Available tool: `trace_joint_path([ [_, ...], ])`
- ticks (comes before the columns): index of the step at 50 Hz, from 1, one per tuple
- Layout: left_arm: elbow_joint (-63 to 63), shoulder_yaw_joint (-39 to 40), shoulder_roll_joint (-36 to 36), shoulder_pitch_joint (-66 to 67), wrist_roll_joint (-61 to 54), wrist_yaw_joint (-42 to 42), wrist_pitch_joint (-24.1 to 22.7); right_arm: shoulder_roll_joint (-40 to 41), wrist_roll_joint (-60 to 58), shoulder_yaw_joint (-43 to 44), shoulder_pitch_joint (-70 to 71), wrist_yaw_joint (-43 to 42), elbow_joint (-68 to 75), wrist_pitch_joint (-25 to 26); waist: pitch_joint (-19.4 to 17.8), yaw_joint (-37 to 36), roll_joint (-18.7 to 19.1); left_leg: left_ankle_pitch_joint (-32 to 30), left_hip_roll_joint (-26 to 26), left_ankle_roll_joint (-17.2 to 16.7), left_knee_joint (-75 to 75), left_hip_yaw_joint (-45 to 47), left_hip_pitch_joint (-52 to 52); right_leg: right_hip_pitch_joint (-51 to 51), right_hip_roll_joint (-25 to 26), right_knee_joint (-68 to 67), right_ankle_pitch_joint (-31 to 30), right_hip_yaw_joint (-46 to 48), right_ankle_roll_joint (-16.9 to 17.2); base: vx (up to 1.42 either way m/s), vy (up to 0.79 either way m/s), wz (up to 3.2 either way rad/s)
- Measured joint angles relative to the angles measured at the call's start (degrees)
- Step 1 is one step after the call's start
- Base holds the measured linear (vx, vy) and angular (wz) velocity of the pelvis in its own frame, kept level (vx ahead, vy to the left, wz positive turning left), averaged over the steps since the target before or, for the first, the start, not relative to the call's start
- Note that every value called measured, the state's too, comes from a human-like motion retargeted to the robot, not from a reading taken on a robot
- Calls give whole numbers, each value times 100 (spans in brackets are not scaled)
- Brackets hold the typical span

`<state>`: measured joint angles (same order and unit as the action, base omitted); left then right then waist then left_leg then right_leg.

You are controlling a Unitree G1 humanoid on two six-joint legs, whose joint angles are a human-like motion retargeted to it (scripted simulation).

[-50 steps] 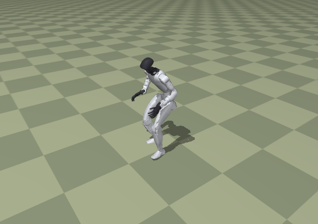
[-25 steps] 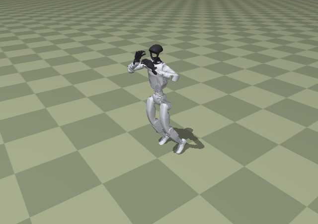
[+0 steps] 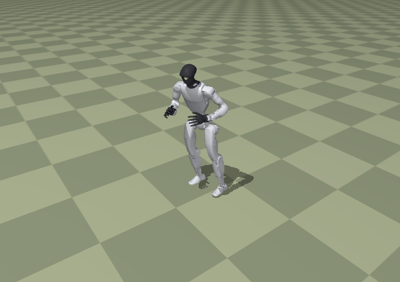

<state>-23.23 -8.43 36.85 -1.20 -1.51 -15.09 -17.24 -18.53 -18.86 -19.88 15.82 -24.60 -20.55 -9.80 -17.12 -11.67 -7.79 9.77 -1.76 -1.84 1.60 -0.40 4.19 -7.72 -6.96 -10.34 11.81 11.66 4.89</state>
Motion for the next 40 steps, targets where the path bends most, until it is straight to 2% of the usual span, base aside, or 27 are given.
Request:
trace_joint_path([
  [5,1012,-898,-223,-1815,95,-423,191,377,-103,-381,1329,-525,1435,386,96,178,133,-307,-19,-147,-491,-69,-163,-7,-14,22,-164,161,85,-22,3,25],
  [8,1290,-1289,-556,-2680,-106,-791,216,276,29,-320,1703,-687,1647,407,180,231,224,-379,13,-171,-508,-123,-162,69,-42,125,-262,227,195,-13,6,19],
  [13,1165,-1377,-923,-3593,-174,-853,184,-319,152,-27,1928,-435,1135,223,413,233,367,-386,29,-158,-510,-100,-223,230,-29,360,-440,224,309,-5,8,-6],
  [17,1092,-1248,-951,-3585,-114,-761,200,-602,638,-99,1794,-136,1005,89,593,290,409,-322,32,-170,-440,43,-324,284,-21,360,-514,75,355,0,8,-37],
  [20,1116,-1241,-871,-2813,-40,-766,239,-652,1126,-368,1134,64,1130,11,735,345,435,-272,46,-175,-323,197,-428,390,-17,415,-603,-70,344,1,7,-52],
  [24,1654,-1010,-607,-1655,-275,-738,269,-789,1297,-465,273,49,1817,83,490,383,456,-254,74,-144,-64,450,-347,243,-43,280,-705,-340,349,-4,7,-61],
  [27,1740,-519,-342,-226,-646,-610,249,-906,1145,-111,-855,-76,2037,131,60,382,427,-172,92,-110,265,642,-239,148,-67,173,-746,-564,390,-10,6,-61],
  [30,1378,328,-115,1542,-1033,-499,191,-1012,1291,661,-2373,-62,1609,83,-545,349,325,-82,97,-136,588,833,-73,54,-79,180,-793,-778,471,-16,4,-56],
  [33,997,1194,-304,3294,-1317,-513,83,-1048,1617,1389,-3911,86,1076,-1,-1064,348,192,-110,97,-187,631,1016,142,-116,-66,407,-965,-955,587,-24,1,-50],
  [35,821,1567,-614,4232,-1501,-508,78,-1066,1773,1693,-4750,293,884,-5,-1186,403,103,-215,77,-166,568,1120,433,-409,-30,562,-1125,-1064,647,-33,0,-44],
  [38,610,1641,-1051,4683,-1718,-622,173,-1043,1686,1832,-5244,519,839,65,-1264,539,24,-228,-18,171,765,1157,1076,-998,33,525,-1126,-1075,550,-42,-1,-33],
  [40,454,1473,-1192,4389,-1749,-772,232,-1005,1442,1772,-5131,395,818,111,-1267,683,-15,46,-103,565,1537,1064,1823,-1524,35,151,-930,-1012,275,-47,1,-3],
])
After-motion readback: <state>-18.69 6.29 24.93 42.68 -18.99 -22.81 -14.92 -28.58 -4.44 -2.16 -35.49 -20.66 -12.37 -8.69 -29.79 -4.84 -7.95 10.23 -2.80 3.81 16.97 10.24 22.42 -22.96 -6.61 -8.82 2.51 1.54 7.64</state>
